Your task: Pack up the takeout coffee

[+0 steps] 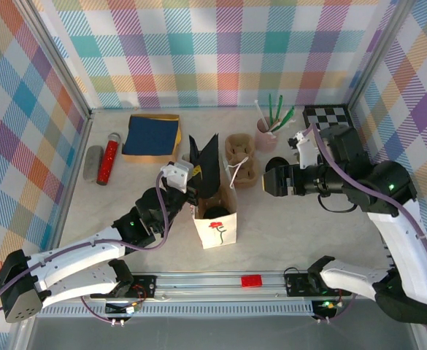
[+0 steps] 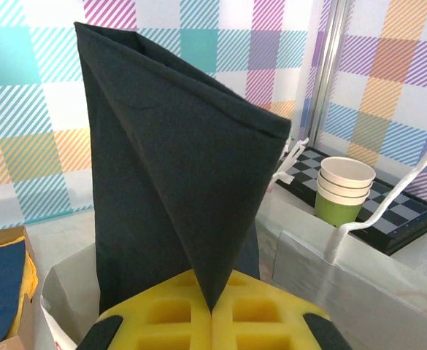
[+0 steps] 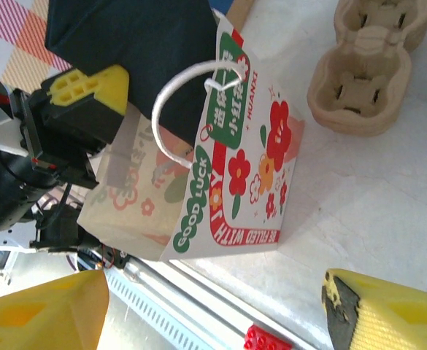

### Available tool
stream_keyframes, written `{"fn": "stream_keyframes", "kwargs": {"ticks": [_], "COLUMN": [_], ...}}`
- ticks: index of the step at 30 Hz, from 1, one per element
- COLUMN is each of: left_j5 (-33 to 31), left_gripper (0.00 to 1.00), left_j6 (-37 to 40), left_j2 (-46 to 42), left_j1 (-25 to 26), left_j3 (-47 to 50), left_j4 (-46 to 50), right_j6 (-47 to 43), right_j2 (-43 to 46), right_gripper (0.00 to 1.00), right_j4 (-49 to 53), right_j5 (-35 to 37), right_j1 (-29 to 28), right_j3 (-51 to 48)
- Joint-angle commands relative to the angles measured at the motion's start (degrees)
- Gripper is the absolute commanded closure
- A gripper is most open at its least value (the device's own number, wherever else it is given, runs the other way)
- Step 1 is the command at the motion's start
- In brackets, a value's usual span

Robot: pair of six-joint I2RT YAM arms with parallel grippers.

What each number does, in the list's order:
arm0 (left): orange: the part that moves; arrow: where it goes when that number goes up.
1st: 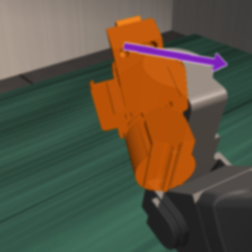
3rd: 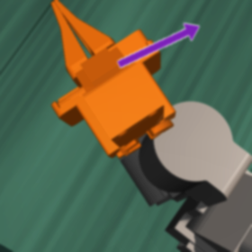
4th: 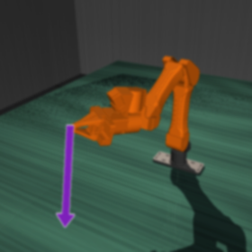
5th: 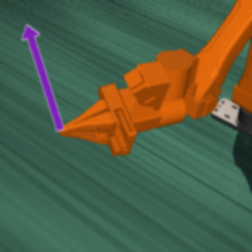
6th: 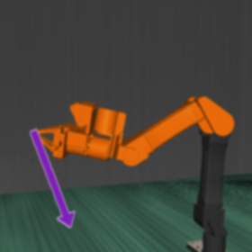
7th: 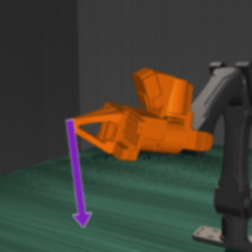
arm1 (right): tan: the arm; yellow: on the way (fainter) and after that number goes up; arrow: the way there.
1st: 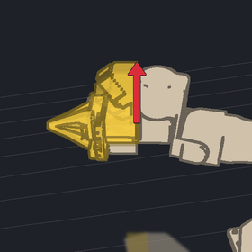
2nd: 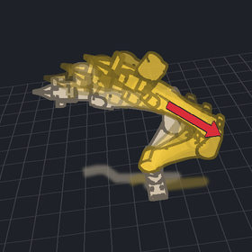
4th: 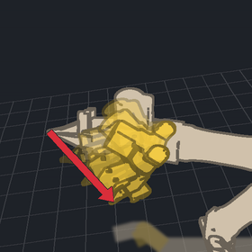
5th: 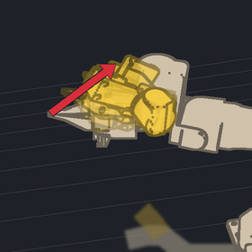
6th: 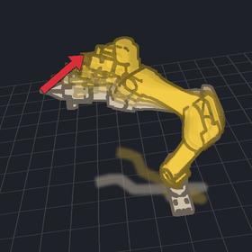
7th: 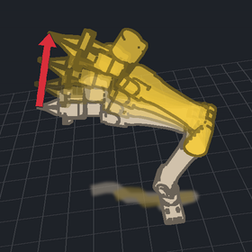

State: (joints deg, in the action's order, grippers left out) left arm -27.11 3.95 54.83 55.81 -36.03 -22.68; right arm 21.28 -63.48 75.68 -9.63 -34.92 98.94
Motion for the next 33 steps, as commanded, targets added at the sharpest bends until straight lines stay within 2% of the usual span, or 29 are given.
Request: {"fn": "stream_keyframes", "kwargs": {"ticks": [1,4,15,25,33], "left_j5": [-0.7,-0.7,-0.6,-0.9,-1.2], "left_gripper": [1.00,1.00,1.00,1.00,1.00], "left_j6": [0.7,0.8,0.8,0.5,0.8], "left_j2": [0.3,0.7,1.3,1.0,0.1], "left_j1": [0.8,0.8,0.8,0.8,0.8], "left_j3": [-0.2,-0.4,-0.4,0.2,0.7], "left_j4": [-0.6,-0.5,-1.4,-1.7,-2.3], "right_j6": [-2.4,-2.4,-0.4,2.0,2.2], "right_j2": [-2.8,-5.8,-13.6,-19.9,-21.4], "right_gripper": [0.23,0.24,0.24,0.23,0.22], "right_j4": [7.8,9.8,14.7,16.6,16.5], "right_j5": [-2.5,-1.6,9.6,14.4,15.7], "right_j1": [-0.9,-2.7,-9.5,-14.4,-15.1], "right_j3": [4.2,8.0,17.1,21.5,24.1]}}
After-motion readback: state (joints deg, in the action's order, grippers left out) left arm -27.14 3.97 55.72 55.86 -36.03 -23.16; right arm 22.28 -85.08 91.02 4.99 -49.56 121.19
